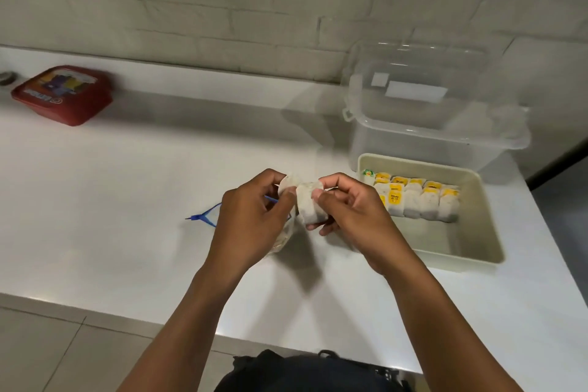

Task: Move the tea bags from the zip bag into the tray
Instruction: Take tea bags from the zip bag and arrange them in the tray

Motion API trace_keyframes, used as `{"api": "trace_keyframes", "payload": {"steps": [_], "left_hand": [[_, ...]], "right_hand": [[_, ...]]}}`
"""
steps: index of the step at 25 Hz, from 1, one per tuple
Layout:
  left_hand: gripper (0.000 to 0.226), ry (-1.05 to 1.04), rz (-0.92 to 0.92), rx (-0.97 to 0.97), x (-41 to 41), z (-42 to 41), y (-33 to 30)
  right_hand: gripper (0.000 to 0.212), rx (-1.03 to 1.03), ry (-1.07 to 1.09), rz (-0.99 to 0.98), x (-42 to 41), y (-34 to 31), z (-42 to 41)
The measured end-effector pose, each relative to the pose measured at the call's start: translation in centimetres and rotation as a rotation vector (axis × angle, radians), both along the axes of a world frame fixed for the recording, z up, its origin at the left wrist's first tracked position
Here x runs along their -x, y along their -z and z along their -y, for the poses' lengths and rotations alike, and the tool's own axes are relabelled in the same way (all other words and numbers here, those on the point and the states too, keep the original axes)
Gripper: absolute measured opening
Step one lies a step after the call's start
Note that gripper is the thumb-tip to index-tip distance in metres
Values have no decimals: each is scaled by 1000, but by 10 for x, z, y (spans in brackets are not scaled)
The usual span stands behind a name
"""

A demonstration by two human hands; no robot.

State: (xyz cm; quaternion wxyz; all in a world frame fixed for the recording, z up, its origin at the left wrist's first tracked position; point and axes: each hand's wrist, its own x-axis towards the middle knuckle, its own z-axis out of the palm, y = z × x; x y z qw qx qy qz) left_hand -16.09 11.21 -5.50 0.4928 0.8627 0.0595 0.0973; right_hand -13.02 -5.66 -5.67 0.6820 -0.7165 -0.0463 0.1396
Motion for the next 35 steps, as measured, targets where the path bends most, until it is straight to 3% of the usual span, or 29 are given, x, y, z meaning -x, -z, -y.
{"api": "trace_keyframes", "payload": {"steps": [5,9,13,17,23,26,35], "left_hand": [[5,143,32,-91,-19,52,-2],[19,225,74,-252,-44,90,9],[12,259,74,-425,-76,129,21],[15,319,-63,-615,-103,162,31],[19,527,-322,-670,-130,188,54],[12,501,-342,-706,-136,193,57],[17,418,-242,-953,-152,203,79]], "right_hand": [[10,136,72,105,-7,7,62],[10,296,203,177,-18,17,117],[9,665,299,225,-41,34,172],[12,748,153,118,-65,45,203],[18,980,-106,63,-87,74,211],[25,969,-176,-4,-95,81,211],[15,1117,-159,2,-115,99,207]]}}
